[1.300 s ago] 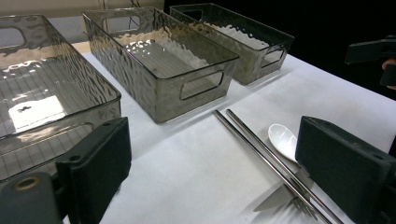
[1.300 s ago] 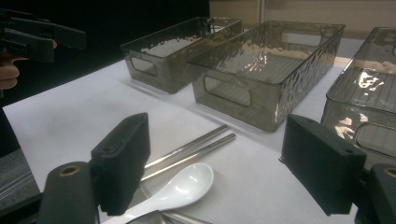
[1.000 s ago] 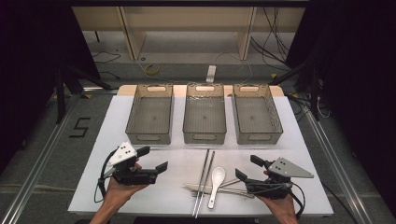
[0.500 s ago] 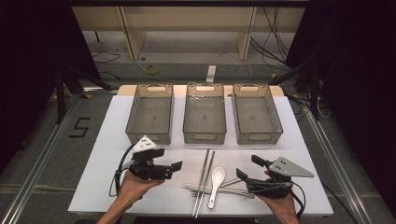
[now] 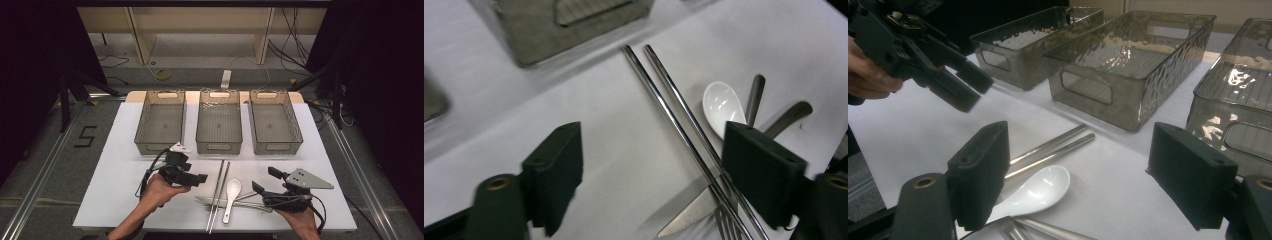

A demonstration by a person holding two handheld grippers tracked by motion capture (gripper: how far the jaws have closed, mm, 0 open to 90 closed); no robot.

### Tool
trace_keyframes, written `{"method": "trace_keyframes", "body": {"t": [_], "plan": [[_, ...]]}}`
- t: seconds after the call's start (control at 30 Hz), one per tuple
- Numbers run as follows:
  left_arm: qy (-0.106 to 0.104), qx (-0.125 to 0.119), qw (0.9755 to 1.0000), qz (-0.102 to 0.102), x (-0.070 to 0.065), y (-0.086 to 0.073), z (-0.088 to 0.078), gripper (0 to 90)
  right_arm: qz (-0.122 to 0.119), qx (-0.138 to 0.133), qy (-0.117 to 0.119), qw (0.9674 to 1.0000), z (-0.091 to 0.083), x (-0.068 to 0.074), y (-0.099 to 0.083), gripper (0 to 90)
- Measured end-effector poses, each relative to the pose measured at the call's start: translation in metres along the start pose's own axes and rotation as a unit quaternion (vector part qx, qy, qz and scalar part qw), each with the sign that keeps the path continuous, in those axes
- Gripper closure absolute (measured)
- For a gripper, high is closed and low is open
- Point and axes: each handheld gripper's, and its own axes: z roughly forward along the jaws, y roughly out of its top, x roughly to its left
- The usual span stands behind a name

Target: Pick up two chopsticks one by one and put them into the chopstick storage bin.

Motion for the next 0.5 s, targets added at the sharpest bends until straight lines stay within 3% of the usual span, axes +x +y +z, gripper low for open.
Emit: {"method": "trace_keyframes", "body": {"t": [0.13,0.2,0.5], "plan": [[0.001,0.024,0.9997,0.001,-0.004,0.003,0.014,30.0,-0.003,0.002,-0.001,1.0000,0.000,0.001,0.000,25.5],[0.004,0.046,0.9988,0.018,-0.012,0.005,0.027,32.0,-0.004,0.005,-0.002,1.0000,0.001,0.000,0.000,25.5],[-0.001,0.078,0.9964,0.031,-0.021,0.008,0.047,41.7,-0.008,0.006,-0.001,1.0000,0.001,0.001,0.000,26.1]]}}
